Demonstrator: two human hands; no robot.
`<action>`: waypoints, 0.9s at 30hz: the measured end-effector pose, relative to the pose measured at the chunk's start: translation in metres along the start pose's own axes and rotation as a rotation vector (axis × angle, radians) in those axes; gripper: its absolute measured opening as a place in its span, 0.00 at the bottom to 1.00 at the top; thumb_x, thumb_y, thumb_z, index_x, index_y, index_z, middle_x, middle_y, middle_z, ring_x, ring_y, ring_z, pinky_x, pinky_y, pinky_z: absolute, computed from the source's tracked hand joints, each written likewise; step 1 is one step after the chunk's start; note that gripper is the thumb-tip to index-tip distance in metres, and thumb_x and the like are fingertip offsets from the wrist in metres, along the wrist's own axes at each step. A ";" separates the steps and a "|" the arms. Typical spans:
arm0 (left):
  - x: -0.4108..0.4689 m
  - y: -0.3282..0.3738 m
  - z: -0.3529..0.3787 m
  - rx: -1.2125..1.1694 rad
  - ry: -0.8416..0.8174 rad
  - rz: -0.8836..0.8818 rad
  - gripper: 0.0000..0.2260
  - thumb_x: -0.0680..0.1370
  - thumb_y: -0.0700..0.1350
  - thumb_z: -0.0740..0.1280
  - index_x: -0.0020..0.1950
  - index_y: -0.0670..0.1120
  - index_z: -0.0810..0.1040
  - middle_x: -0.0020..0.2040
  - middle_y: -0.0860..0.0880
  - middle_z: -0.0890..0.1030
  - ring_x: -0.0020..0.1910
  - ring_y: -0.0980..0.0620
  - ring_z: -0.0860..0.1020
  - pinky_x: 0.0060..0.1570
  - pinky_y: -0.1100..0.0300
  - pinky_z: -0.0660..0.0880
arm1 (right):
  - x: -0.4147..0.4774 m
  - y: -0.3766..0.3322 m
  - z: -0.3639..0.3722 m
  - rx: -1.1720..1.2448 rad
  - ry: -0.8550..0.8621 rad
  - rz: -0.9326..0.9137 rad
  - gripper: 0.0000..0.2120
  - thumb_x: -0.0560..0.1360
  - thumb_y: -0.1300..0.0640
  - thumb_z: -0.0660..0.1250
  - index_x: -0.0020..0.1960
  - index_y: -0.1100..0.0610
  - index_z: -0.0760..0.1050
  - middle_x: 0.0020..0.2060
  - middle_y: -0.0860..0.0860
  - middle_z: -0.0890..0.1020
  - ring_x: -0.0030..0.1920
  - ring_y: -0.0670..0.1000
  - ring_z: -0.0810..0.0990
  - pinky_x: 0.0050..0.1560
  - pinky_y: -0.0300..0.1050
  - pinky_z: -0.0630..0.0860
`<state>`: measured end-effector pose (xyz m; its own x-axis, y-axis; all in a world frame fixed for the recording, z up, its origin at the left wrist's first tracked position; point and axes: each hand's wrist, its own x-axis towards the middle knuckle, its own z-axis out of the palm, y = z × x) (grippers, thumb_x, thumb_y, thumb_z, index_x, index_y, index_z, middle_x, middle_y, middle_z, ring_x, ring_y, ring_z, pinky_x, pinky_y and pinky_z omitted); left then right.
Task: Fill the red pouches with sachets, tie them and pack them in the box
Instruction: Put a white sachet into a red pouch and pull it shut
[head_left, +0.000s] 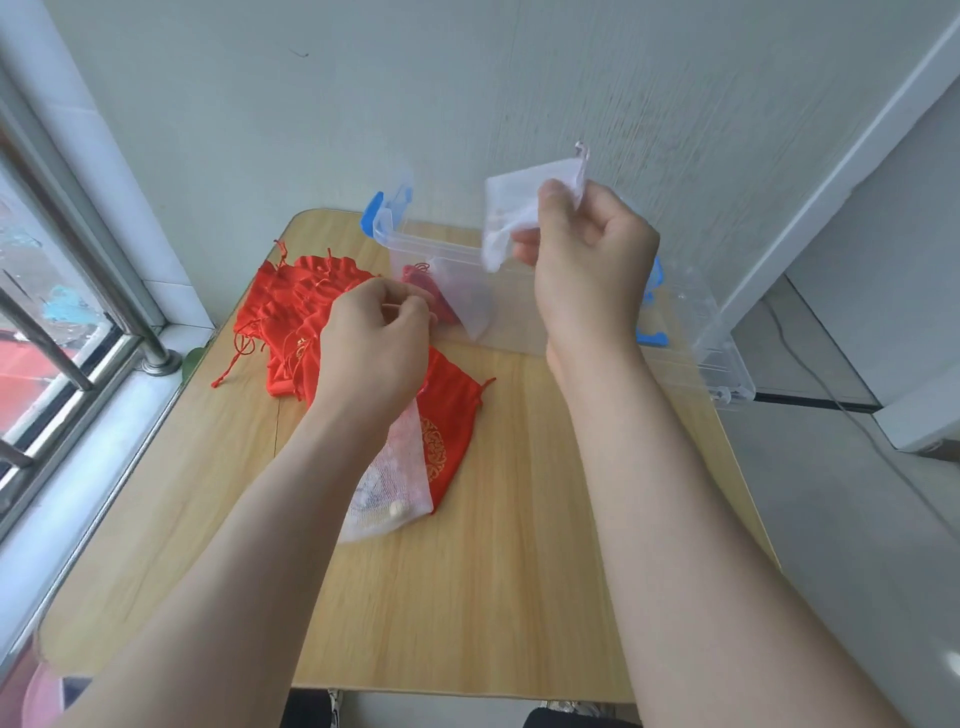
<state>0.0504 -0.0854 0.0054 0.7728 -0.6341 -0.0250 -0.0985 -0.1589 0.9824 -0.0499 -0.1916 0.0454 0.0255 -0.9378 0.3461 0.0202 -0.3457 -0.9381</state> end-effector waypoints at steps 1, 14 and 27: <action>0.000 -0.001 -0.001 0.019 -0.012 0.000 0.11 0.81 0.41 0.62 0.50 0.50 0.84 0.44 0.50 0.87 0.34 0.57 0.80 0.38 0.59 0.80 | 0.007 0.001 0.006 -0.034 0.027 -0.025 0.14 0.80 0.52 0.68 0.40 0.60 0.80 0.30 0.51 0.84 0.34 0.54 0.84 0.48 0.62 0.85; 0.002 -0.004 -0.006 0.167 -0.112 0.013 0.12 0.77 0.40 0.63 0.43 0.52 0.85 0.41 0.52 0.87 0.42 0.52 0.84 0.41 0.57 0.80 | 0.047 0.018 0.045 -0.777 -0.075 -0.076 0.17 0.81 0.57 0.68 0.35 0.53 0.65 0.38 0.55 0.76 0.44 0.58 0.76 0.41 0.46 0.67; 0.005 0.003 -0.016 0.083 0.020 -0.016 0.11 0.76 0.41 0.63 0.43 0.50 0.84 0.40 0.49 0.87 0.42 0.46 0.86 0.44 0.49 0.84 | -0.012 0.001 0.034 -0.664 -0.102 -0.329 0.19 0.73 0.54 0.55 0.48 0.53 0.85 0.45 0.51 0.87 0.52 0.60 0.80 0.54 0.52 0.74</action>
<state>0.0641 -0.0775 0.0110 0.7872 -0.6157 -0.0361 -0.1371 -0.2317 0.9631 -0.0164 -0.1791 0.0406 0.2156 -0.7864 0.5789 -0.5639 -0.5842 -0.5836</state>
